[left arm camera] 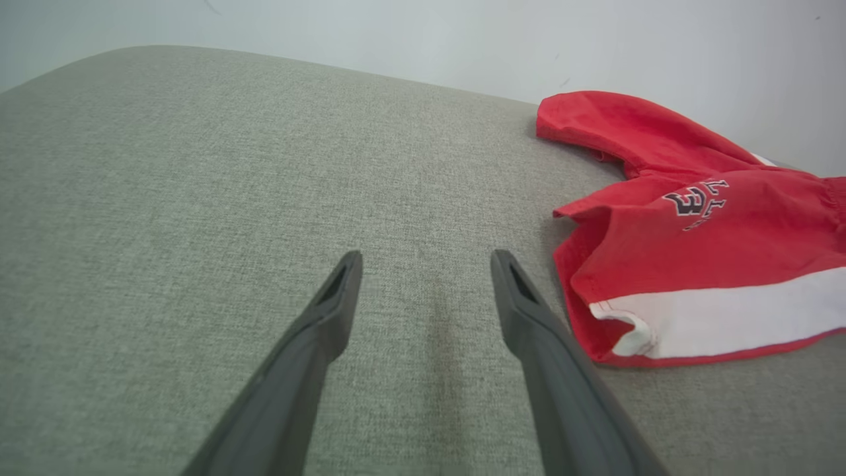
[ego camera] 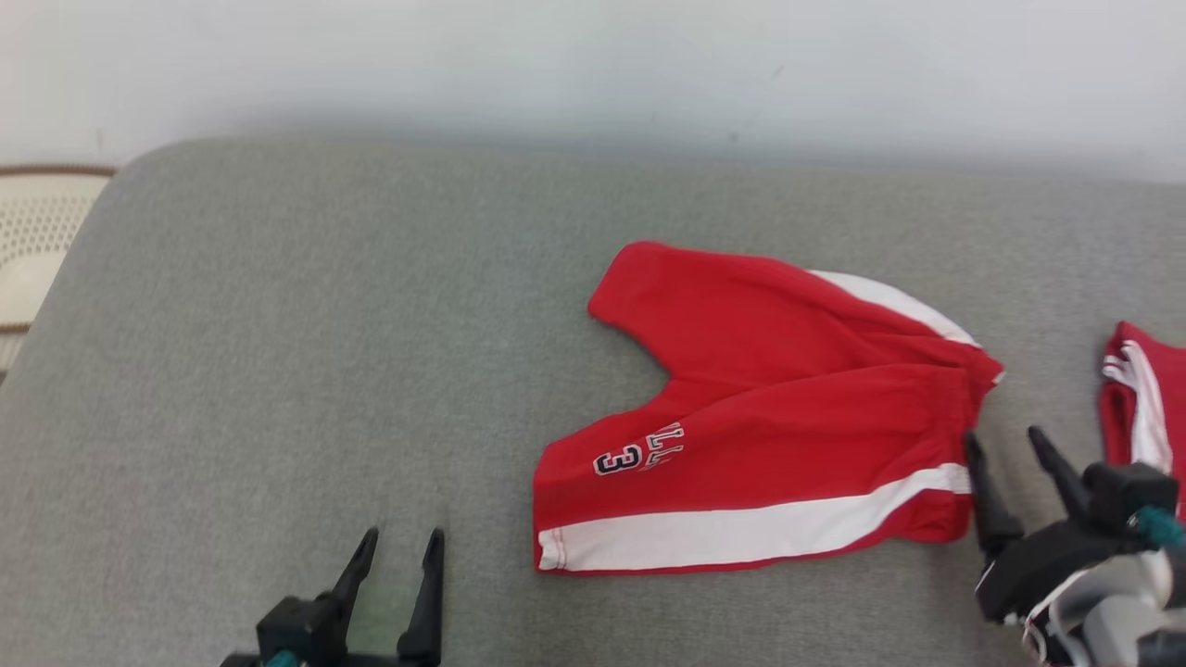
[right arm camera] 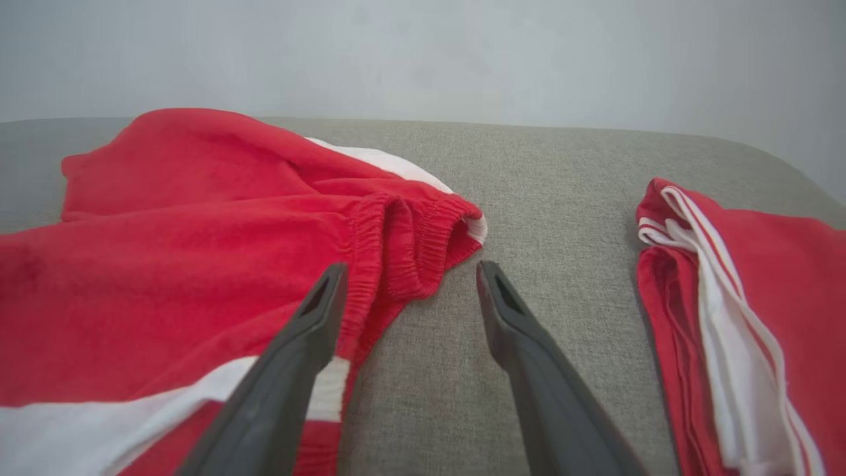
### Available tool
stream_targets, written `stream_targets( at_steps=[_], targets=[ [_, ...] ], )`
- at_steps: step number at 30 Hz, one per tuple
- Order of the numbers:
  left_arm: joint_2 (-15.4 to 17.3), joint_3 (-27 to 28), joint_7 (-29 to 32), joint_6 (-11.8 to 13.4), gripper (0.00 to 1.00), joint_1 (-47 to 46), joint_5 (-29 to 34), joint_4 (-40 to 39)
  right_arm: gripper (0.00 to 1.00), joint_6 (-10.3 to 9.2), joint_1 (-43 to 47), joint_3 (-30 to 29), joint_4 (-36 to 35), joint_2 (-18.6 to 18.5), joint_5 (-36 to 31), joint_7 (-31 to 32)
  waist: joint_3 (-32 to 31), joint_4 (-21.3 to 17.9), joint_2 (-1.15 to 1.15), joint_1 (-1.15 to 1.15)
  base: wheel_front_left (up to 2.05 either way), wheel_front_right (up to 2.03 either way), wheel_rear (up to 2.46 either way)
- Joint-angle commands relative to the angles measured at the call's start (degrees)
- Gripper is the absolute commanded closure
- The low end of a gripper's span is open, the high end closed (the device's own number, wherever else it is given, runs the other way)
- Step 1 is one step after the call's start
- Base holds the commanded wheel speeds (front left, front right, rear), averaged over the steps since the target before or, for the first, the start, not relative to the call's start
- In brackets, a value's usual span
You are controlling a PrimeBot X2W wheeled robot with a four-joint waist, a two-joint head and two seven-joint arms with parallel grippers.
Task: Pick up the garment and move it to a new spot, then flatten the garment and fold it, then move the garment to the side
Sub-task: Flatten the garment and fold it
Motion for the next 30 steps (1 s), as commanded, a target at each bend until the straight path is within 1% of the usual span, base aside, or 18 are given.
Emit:
stream_targets(
  at_steps=[1,6,10,17,20,24,27,30],
  targets=[
    [0.1,0.7,-0.2,-0.1,0.00,1.7,0.8,-0.2,0.00,-0.05,2.2,-0.9,-1.1,1.1,-1.2,0.0,-2.6,-2.3,0.00,0.01,0.00,0.00,0.00],
    [0.1,3.0,-0.2,0.0,0.00,4.8,1.6,-0.9,0.00,-0.05,6.8,-3.7,-5.6,4.2,-5.0,0.0,-5.0,-3.4,0.00,0.01,0.00,0.00,0.00],
    [0.1,4.6,-0.2,0.3,0.00,6.9,2.8,-2.3,0.00,-0.05,9.5,-4.6,-8.4,5.7,-7.0,0.0,-6.0,-4.1,0.00,0.01,0.00,0.00,0.00],
    [0.1,6.7,-0.2,0.5,0.00,9.2,4.3,-3.8,0.00,-0.05,12.2,-6.2,-10.7,7.8,-8.5,0.0,-7.4,-4.7,0.00,0.01,0.00,0.00,0.00],
    [0.1,7.3,-0.2,0.3,0.00,10.4,4.7,-4.4,0.00,-0.05,13.5,-7.7,-11.9,9.0,-8.0,0.0,-8.1,-5.0,0.00,0.01,0.00,0.00,0.00],
    [0.1,7.7,-0.2,0.1,0.00,12.0,5.4,-4.6,0.00,-0.05,15.0,-8.1,-12.6,9.8,-8.9,0.0,-8.9,-5.3,0.00,0.01,0.00,0.00,0.00],
    [0.1,8.0,-0.2,0.5,0.00,13.3,6.2,-5.0,0.00,-0.05,16.1,-8.5,-13.4,10.4,-9.7,0.0,-9.9,-5.4,0.00,0.01,0.00,0.00,0.00],
    [0.1,8.5,-0.2,0.9,0.00,14.1,5.8,-6.1,0.00,-0.05,17.2,-9.1,-14.4,11.1,-10.2,0.0,-10.6,-5.6,0.00,0.01,0.00,0.00,0.00]
  ],
)
